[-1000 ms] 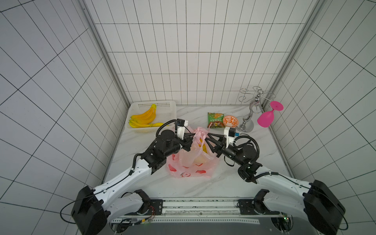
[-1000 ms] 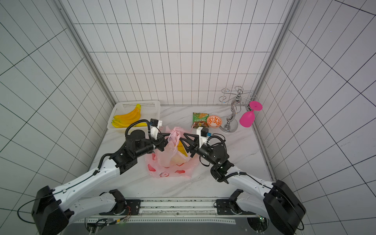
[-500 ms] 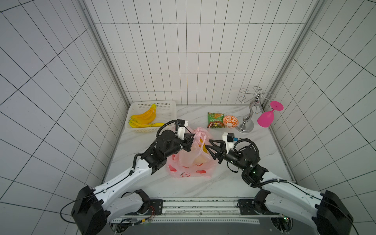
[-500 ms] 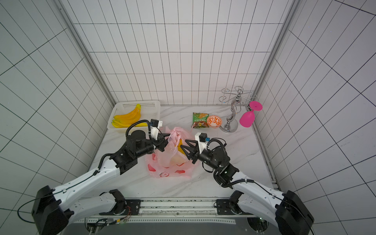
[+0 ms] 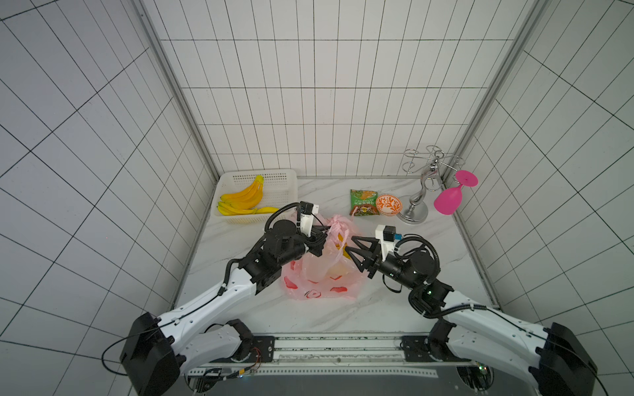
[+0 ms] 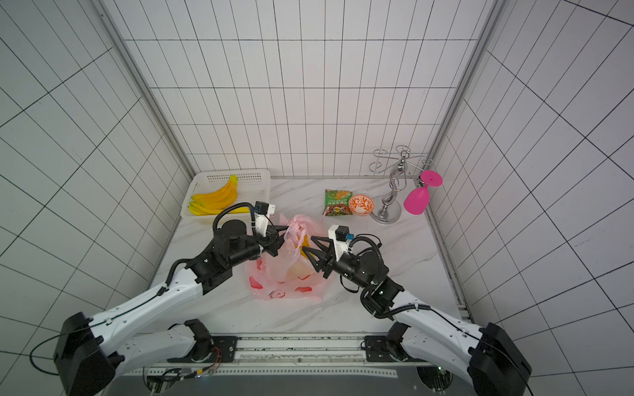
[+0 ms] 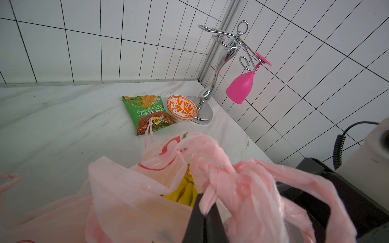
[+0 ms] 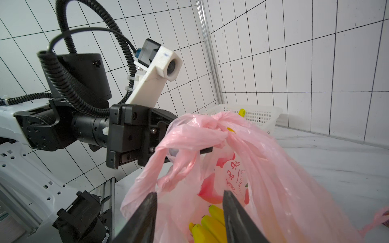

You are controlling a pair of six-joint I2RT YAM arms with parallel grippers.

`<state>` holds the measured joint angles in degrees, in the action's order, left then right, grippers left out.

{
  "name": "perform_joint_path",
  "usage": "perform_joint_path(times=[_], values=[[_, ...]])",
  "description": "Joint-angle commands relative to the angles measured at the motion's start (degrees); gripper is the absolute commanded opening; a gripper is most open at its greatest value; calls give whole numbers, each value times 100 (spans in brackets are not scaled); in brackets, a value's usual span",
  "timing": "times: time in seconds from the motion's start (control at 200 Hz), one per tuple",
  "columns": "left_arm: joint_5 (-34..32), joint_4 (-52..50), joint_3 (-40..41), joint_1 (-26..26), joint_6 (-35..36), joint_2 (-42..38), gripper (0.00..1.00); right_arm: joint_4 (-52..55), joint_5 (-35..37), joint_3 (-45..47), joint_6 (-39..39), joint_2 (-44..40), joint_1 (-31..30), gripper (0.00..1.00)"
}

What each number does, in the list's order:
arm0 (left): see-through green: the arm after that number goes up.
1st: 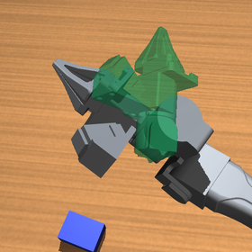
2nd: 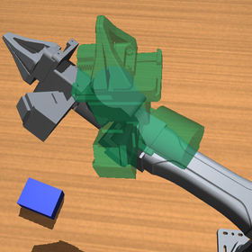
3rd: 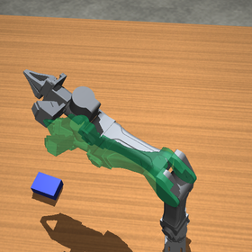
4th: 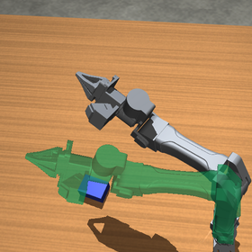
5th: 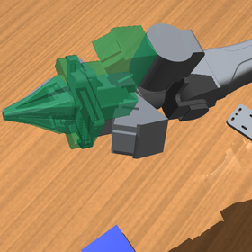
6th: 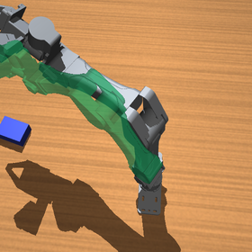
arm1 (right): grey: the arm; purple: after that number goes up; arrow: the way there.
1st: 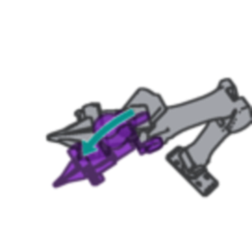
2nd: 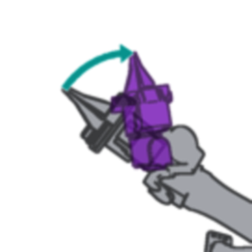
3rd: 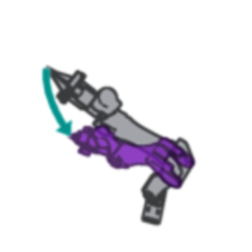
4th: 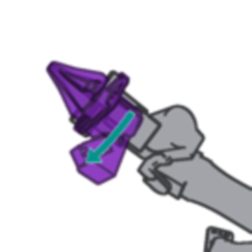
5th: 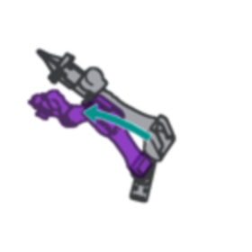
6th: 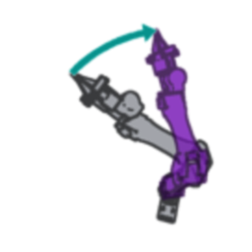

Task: Place the banana into a plastic bag & tie a knot
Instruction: Cross the plastic bag at the center of the board, then tie the plastic bag at the center of the board.

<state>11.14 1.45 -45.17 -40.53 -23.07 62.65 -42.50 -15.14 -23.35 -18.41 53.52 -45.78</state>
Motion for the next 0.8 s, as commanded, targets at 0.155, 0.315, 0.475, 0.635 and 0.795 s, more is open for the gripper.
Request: perform_joint_path(times=[0.155, 0.315, 0.475, 0.635, 0.795], values=[[-70, 50, -18, -89, 83, 63, 0, -297, -98, -222, -179, 63, -45, 51], [-81, 48, -27, -126, 92, 98, 0, -349, -128, -301, -206, 164, -65, 51], [-107, 44, -31, -172, 123, 115, 0, -404, -147, -328, -266, 222, -87, 51], [-165, 33, -28, -226, 158, 175, 0, -487, -143, -328, -312, 209, -98, 52], [-216, 14, -53, -236, 170, 219, 0, -417, -148, -328, -309, 183, -115, 53]])
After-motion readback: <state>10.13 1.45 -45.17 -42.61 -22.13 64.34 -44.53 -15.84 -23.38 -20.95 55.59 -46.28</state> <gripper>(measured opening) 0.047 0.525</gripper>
